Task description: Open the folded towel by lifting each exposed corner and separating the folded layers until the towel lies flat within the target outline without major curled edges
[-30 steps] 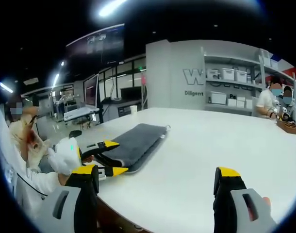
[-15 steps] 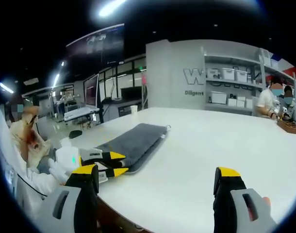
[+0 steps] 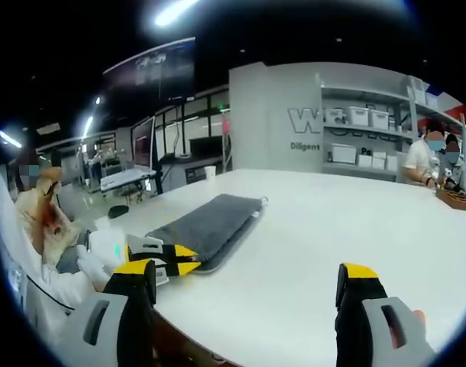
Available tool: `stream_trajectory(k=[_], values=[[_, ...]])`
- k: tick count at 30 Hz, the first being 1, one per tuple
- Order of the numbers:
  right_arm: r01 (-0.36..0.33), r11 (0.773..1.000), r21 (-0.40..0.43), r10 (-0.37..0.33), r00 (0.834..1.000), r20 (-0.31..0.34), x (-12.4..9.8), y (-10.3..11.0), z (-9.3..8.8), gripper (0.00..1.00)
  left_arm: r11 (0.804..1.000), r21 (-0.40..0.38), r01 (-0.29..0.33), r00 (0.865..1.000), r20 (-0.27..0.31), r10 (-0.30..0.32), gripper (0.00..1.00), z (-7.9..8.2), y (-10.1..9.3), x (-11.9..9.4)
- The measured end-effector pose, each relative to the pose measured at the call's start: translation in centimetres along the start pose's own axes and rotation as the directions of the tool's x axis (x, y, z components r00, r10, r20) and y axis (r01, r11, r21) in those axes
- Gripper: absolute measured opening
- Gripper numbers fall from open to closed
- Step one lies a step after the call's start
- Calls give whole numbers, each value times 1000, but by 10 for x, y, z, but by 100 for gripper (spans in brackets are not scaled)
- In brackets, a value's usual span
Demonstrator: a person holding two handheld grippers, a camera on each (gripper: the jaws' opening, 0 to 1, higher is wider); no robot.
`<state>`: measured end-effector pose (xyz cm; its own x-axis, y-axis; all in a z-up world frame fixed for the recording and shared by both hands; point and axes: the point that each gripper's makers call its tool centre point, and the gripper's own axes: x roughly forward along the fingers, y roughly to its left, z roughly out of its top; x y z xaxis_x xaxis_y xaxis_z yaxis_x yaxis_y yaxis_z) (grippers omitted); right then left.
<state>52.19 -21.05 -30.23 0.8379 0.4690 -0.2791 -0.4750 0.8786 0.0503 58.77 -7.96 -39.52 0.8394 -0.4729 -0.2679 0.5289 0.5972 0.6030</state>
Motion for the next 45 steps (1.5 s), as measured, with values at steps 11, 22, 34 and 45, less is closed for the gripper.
stream_trajectory(k=[11,22,34,45], values=[[-2,1000,-1,2,1000,-8,1,1,-1,98,794,-572,204,979,130,-158,4,3,18,-1],[2,1000,0,-2,1000,-12,2,0,-2,98,746,-647,161,980,194,-43,4,10,74,-21],[-10,1000,1,10,1000,-18,3,4,-5,98,852,-522,-31,992,89,90,4,-10,128,-35],[-10,1000,-1,10,1000,-22,1,4,-9,98,887,-428,-174,981,-2,192,4,-37,163,-51]])
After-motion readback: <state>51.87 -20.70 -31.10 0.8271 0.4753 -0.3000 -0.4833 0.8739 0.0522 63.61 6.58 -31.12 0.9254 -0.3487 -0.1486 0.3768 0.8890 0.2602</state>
